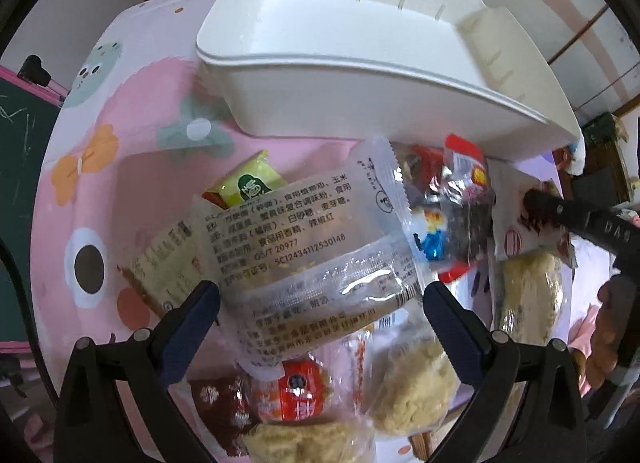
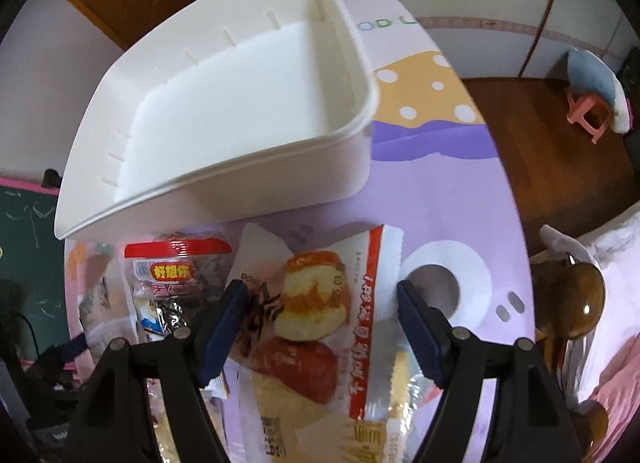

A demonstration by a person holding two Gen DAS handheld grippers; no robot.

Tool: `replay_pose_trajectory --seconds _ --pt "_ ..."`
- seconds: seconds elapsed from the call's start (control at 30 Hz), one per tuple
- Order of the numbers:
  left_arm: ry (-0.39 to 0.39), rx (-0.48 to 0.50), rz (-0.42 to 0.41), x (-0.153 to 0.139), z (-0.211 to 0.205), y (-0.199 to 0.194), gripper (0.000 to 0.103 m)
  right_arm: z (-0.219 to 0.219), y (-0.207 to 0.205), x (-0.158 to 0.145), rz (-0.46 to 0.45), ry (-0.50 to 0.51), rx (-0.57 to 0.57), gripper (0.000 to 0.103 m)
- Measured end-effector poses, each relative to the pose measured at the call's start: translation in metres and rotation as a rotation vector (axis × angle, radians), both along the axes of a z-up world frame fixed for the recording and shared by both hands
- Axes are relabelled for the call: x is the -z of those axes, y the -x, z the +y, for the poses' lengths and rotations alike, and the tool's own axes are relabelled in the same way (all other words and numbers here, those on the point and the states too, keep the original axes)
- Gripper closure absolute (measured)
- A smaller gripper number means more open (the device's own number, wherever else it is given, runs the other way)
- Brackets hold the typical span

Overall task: Organize snacks
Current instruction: 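Grasp the clear cake bag with the left tool while the right tool grasps the red-white bread packet, then carry both packets over the white tray and open both tools to drop them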

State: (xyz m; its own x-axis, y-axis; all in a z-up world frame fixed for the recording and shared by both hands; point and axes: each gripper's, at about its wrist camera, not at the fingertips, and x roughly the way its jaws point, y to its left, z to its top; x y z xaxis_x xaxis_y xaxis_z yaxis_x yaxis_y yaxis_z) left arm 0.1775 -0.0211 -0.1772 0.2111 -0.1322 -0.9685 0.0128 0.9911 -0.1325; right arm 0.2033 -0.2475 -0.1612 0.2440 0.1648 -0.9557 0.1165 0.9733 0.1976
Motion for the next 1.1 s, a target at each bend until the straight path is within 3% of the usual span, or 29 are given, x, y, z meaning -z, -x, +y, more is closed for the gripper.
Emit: replay_pose_trajectory --seconds 0.23,0.4,0.47,0.53,0.73,0.93,1.1 --pt "-0.032 -0.029 0.013 0.009 -0.006 -0.011 0.000 0.017 -0.003 0.011 0.009 0.045 -0.056 0.020" --pt "-0.019 -0.036 -0.008 0.013 -0.005 -0.015 0.001 0.029 0.000 0.010 -0.014 0.082 -0.100 0.026" --pt "0.009 -0.034 -0.028 0.008 0.000 -0.010 0.017 0.030 0.002 0.007 -0.032 0.085 -0.102 0.032" --pt "0.005 -0.025 -0.056 0.003 0.003 -0.004 0.026 0.029 0.005 0.003 -0.050 0.078 -0.095 0.038" --pt "-0.006 -0.037 -0.102 -0.010 0.012 0.016 0.031 0.030 0.021 -0.014 -0.110 0.054 -0.091 0.042" --pt "0.021 -0.001 -0.202 -0.066 0.020 0.045 0.031 0.031 0.039 -0.052 -0.199 0.038 -0.098 0.042" --pt "0.009 0.050 -0.339 -0.149 0.023 0.064 0.031 0.031 0.055 -0.115 -0.306 0.039 -0.121 0.042"
